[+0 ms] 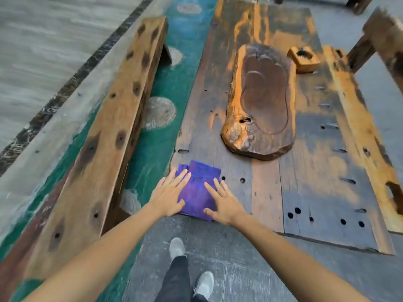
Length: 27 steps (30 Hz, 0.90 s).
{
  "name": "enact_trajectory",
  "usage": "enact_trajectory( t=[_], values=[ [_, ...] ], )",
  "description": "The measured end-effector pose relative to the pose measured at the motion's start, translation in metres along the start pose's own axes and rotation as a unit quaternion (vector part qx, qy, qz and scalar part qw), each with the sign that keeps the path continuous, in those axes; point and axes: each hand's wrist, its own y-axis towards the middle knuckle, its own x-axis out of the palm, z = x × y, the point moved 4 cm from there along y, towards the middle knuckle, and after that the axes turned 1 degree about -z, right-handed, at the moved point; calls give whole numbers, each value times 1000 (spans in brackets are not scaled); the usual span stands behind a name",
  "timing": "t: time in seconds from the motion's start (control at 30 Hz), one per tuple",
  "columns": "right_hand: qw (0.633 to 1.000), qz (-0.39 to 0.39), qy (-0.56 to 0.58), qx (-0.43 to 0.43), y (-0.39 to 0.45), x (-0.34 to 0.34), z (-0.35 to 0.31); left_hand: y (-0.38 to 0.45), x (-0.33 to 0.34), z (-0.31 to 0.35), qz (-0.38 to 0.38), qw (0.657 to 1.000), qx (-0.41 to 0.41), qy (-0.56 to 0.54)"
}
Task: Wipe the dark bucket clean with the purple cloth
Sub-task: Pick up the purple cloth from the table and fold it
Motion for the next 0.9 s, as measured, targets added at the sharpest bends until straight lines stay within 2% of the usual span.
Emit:
enact_trajectory(
  t=[0.33, 0.4, 0.53, 0.67, 0.77, 0.9],
  values=[
    [994, -91, -52, -16, 31, 75, 9, 19, 95, -25, -137, 988, 52, 53],
    [995, -85, -59, -9, 28, 85, 10, 14, 105, -27, -120, 990, 45, 61],
    [998, -38, -46, 10, 24, 91, 9, 10, 110, -27, -35, 996, 42, 77],
    [999, -15, -39, -2, 23, 87, 9, 10, 107, -26, 1, 995, 58, 84],
    [999, -8, -27, -19, 19, 84, 10, 9, 101, -27, 8, 992, 78, 100],
    [998, 54, 21, -31, 8, 77, 13, 5, 96, -28, 4, 990, 89, 111]
  ],
)
